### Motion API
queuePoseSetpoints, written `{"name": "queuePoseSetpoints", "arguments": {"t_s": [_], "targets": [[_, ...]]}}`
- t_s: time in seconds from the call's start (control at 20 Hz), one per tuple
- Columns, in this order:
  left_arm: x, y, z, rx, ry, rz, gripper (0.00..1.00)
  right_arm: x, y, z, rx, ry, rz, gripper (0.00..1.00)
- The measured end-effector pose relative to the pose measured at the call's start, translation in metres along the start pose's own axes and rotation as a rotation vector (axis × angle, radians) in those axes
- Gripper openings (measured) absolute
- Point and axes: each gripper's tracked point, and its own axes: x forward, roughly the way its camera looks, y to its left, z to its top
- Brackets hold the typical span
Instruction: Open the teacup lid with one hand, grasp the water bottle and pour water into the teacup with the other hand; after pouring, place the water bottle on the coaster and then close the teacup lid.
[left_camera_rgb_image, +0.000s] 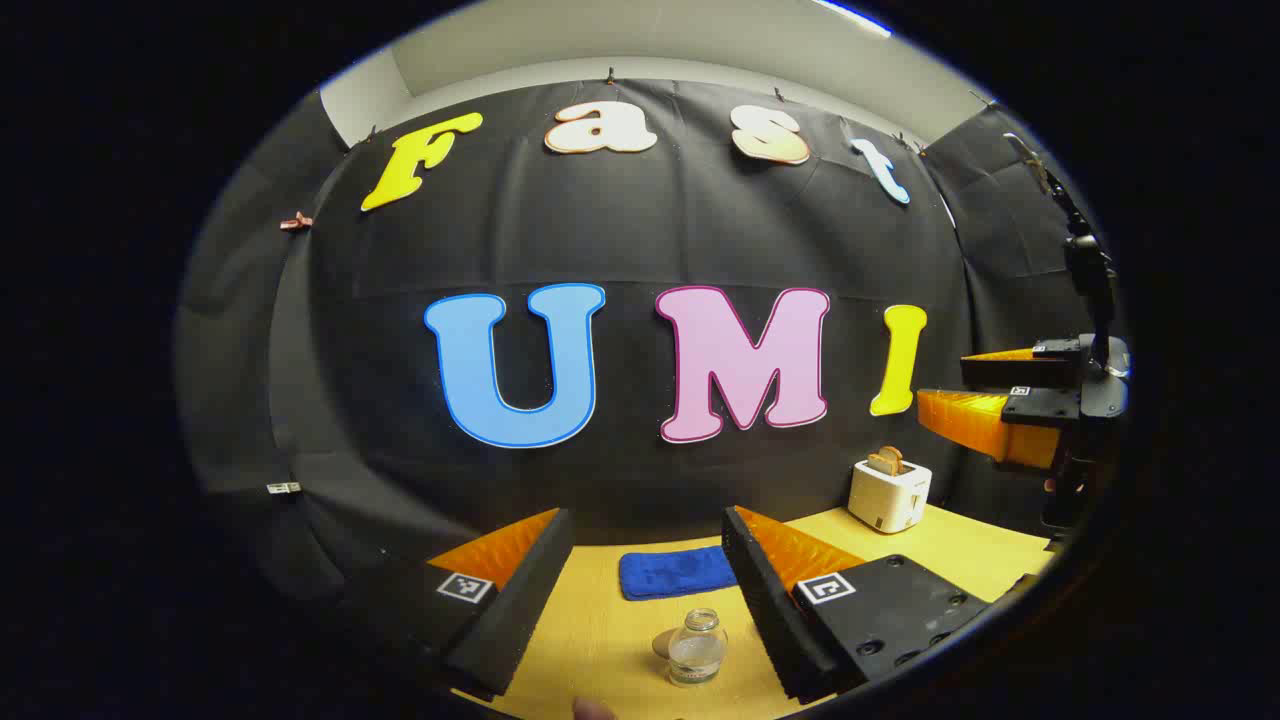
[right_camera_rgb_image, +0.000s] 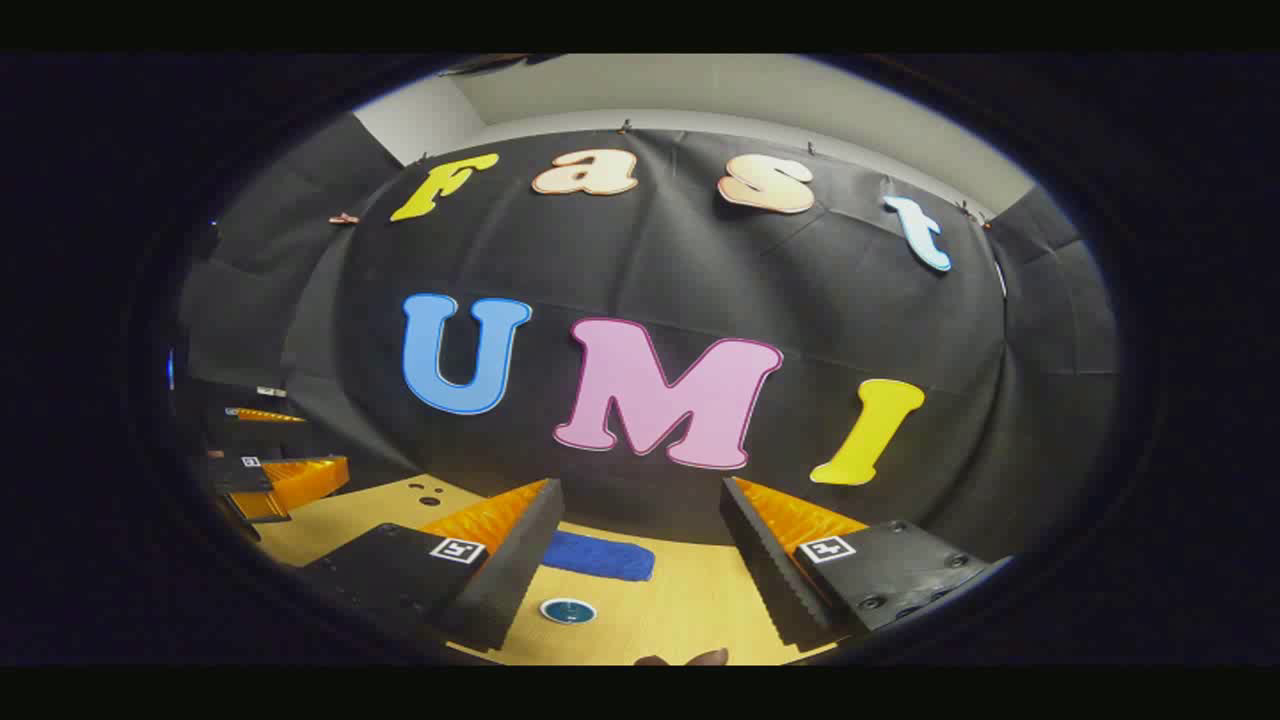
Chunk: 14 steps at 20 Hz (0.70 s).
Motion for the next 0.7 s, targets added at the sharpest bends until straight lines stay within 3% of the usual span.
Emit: {"name": "queuePoseSetpoints", "arguments": {"t_s": [0.7], "targets": [[0.0019,-0.0003,0.0003,0.022,0.003,-0.003,0.94,-0.0004,0.0068,-0.0037,0.022,0.003,0.022,0.98]]}}
